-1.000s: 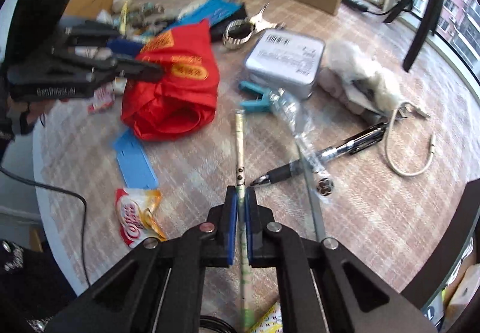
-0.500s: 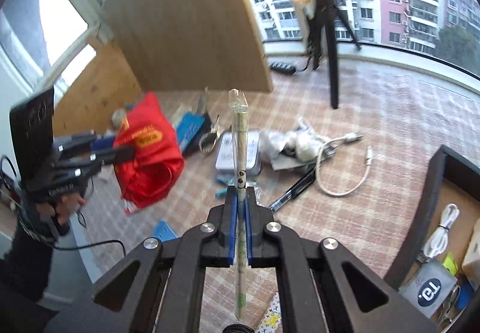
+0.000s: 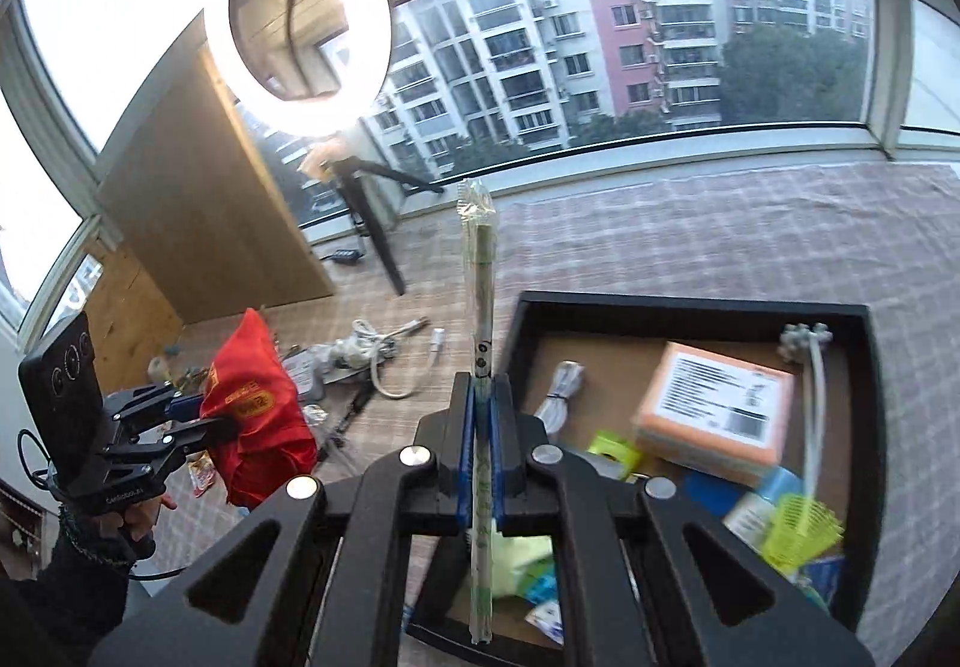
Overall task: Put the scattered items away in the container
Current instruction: 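Carry red bag and bamboo stick to the tray and release both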
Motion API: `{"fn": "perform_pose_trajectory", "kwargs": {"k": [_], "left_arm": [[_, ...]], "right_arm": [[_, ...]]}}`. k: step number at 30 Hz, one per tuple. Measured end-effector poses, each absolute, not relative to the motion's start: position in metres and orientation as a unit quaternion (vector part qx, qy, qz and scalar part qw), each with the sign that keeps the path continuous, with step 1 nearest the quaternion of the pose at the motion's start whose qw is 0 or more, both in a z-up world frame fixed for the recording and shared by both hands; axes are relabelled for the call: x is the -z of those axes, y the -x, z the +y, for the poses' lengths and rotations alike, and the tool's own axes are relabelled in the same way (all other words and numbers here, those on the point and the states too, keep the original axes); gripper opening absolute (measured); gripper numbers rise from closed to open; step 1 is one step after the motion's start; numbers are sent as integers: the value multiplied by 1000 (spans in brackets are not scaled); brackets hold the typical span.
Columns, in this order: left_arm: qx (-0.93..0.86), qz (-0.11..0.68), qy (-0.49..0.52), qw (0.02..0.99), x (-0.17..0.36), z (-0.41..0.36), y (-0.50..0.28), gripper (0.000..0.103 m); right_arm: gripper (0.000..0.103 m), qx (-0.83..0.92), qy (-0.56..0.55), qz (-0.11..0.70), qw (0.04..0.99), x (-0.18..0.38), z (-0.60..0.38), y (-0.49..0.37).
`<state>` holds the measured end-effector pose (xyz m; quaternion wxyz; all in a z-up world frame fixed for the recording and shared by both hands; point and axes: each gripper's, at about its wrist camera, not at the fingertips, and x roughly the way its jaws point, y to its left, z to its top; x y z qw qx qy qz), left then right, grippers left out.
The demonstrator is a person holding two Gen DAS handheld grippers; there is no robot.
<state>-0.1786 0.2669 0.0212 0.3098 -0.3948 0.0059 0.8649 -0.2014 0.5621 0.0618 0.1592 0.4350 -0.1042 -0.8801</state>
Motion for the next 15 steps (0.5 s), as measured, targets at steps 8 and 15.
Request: {"fn": "perform_pose_trajectory", "kwargs": {"k": [8, 15], "left_arm": [[-843, 26, 388, 373, -26, 351, 181, 27], [-832, 47, 385, 396, -26, 395, 180, 27]], "right_arm": [[5, 886, -448, -114, 41, -53, 659, 180], [5, 878, -473, -73, -22, -34, 689, 182]]}}
